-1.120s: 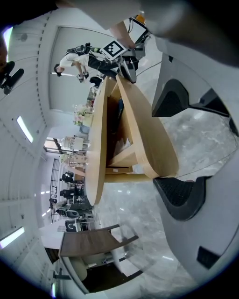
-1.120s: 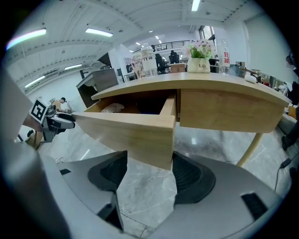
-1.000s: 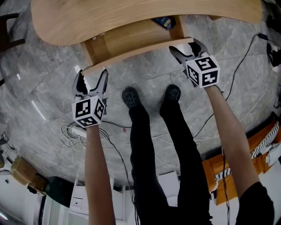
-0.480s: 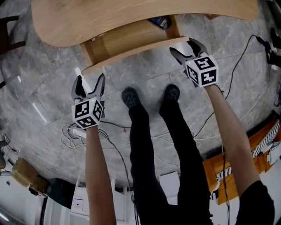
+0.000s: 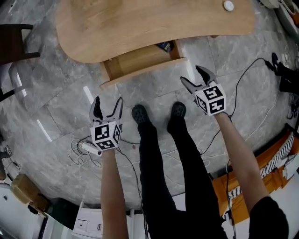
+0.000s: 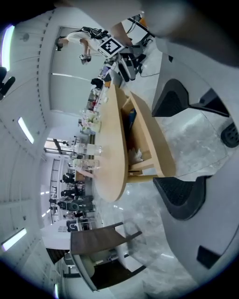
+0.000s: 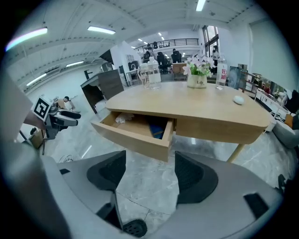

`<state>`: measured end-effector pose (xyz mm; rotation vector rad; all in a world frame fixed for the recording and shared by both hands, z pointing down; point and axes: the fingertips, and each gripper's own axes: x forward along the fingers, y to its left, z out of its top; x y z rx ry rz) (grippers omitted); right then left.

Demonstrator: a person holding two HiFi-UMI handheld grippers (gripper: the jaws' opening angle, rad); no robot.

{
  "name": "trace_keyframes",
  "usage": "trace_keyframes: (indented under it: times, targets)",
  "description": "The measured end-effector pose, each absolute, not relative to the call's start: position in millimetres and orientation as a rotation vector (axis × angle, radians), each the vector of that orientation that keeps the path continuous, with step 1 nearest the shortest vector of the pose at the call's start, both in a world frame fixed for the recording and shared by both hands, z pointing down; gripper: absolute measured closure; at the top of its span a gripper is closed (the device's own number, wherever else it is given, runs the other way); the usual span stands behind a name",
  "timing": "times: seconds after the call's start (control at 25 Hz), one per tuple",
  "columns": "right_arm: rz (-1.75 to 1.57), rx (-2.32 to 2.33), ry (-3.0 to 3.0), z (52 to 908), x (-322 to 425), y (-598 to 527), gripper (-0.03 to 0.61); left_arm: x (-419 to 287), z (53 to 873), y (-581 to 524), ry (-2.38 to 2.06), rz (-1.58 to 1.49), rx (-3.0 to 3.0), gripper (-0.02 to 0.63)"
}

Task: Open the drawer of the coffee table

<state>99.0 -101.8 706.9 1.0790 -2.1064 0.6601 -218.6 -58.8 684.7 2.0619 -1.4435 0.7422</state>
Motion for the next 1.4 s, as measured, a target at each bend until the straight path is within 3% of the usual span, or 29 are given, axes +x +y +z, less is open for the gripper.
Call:
trace_keyframes:
  times: [0.48,0.88,0.96,1.0,1.04,1.24,1.4]
  targets:
    - [0.662,1.085,-2.216,568.9,72.6,-66.5,0.29,-149.7,547.1,-27.8,-1.431,0.673,2.125,0.227]
    - [0.613,1.04,-2.285,452.8,70.7,-38.3,0.294,-111.3,437.6,-4.9,-1.498,0.59,2.126,0.325]
    - [0.589,1.056,-2.293,428.8,73.7,-37.8,0.33,-106.4,412.2,-3.8,-1.5,0.591,2.151,0.345]
    - [0.565,1.065,-2.304,416.8,74.3,-39.7,0.399,-104.4,400.1,-5.1,-1.503,0.59,2.164,0.354]
    - [0.542,1.07,-2.317,404.9,74.4,-42.1,0.416,-102.4,388.5,-7.1,-1.508,0.584,2.175,0.365]
    - [0.492,1.06,-2.369,352.1,78.0,-32.1,0.433,-88.3,328.4,-2.5,-1.539,0.523,2.23,0.407]
    - [0.46,1.061,-2.425,312.8,75.7,-21.0,0.496,-80.9,285.0,5.4,-1.558,0.488,2.278,0.446]
